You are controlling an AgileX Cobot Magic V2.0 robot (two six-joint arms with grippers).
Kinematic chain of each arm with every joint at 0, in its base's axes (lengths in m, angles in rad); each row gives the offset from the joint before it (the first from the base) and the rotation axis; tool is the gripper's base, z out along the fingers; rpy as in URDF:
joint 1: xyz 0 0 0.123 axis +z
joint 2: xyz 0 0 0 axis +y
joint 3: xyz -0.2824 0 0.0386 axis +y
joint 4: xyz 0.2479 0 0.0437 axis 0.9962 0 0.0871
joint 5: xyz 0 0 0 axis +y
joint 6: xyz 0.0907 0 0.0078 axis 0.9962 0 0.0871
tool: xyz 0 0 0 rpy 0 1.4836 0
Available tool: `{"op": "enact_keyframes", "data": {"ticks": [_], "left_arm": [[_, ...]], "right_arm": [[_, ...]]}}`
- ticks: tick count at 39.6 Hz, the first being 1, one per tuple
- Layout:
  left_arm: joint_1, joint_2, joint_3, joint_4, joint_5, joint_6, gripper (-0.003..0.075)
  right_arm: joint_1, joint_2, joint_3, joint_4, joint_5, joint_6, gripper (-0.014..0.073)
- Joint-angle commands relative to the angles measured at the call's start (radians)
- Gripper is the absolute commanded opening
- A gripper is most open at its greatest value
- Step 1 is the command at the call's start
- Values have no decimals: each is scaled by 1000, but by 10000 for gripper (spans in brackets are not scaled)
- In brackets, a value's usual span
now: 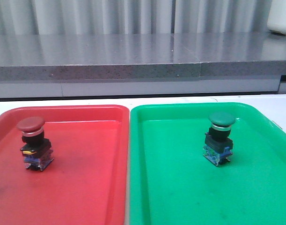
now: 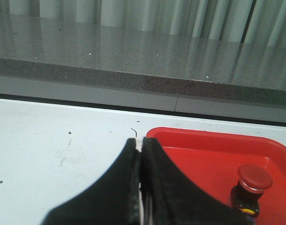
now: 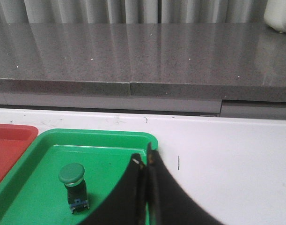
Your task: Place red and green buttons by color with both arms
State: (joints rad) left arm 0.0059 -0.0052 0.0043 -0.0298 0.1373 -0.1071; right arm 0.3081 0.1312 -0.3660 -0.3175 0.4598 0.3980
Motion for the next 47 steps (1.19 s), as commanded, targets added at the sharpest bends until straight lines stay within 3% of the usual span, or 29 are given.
{"op": "enact_keyframes", "data": {"ticks": [1, 7, 16, 24, 28, 47], "left_arm": [[0, -17, 23, 1, -88, -10, -20], [0, -17, 23, 1, -88, -10, -20], [0, -17, 23, 1, -88, -10, -20], [0, -17, 23, 1, -88, -10, -20], [0, -17, 23, 1, -88, -10, -20], [0, -17, 23, 1, -88, -10, -20]], "right_arm": [[-5, 10, -12, -25, -70, -19, -118], [-45, 4, 54, 114, -127, -209, -118], [-235, -72, 227, 288, -308, -409, -118], [-337, -160, 335, 373, -298, -412, -118], [-338, -158, 392, 373, -345, -411, -118], [-338, -158, 387, 372, -320, -411, -118]]}}
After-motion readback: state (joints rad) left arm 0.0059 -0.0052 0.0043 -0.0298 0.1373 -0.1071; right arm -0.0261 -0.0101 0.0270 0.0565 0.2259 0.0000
